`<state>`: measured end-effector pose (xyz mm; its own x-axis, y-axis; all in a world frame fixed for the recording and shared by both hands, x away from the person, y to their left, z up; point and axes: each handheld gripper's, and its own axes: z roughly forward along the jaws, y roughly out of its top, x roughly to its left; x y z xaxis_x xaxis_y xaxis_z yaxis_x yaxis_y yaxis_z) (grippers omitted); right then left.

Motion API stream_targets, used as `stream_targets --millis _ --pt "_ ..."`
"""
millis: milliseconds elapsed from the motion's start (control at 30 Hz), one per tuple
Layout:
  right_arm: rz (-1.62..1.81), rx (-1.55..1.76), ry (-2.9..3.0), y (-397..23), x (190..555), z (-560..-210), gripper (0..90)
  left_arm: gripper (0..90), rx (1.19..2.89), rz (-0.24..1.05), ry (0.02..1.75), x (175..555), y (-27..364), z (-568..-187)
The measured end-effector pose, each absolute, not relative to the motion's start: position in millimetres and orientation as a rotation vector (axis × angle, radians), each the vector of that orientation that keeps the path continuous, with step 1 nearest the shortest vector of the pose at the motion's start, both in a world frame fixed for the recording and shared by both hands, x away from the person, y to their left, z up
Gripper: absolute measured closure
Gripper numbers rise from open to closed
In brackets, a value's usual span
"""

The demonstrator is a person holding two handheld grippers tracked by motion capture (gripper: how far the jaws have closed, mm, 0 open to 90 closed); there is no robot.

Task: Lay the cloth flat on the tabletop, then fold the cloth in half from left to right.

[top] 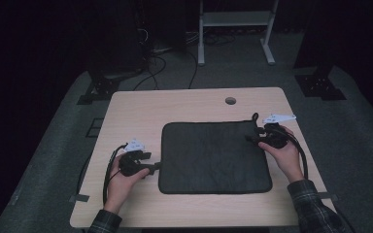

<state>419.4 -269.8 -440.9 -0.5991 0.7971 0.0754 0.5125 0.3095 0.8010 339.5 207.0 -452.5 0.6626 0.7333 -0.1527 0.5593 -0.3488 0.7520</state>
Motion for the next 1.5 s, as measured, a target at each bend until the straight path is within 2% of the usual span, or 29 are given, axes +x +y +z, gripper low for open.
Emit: stream_targets --millis 333,733,967,1067,1133,1200,1333,1400,1500 --pt "1.179 1.157 2.24 -266 419 -441 39.5 27.7 2.085 0.229 0.976 308 203 -463" --pt "1.174 1.127 2.257 -260 421 -443 38.4 24.1 2.178 0.222 0.898 299 182 -472" --pt "1.165 1.119 2.275 -253 422 -444 38.0 20.1 2.226 0.303 0.851 295 168 -475" --pt "1.16 1.111 2.283 -251 422 -445 37.9 27.9 2.243 0.34 0.83 293 166 -474" --pt "1.156 1.109 2.285 -250 422 -446 37.9 41.2 2.237 0.338 0.818 293 167 -474" --pt "1.156 1.106 2.287 -249 422 -446 37.9 49.7 2.23 0.333 0.807 291 166 -473" --pt "1.161 1.103 2.285 -249 422 -445 38.2 75.3 2.228 0.308 0.809 291 167 -472" --pt "1.16 1.102 2.288 -247 422 -445 38.3 79.5 2.23 0.256 0.812 293 169 -471" --pt "1.165 1.097 2.296 -245 422 -445 38.4 80.1 2.233 0.211 0.812 292 173 -470"
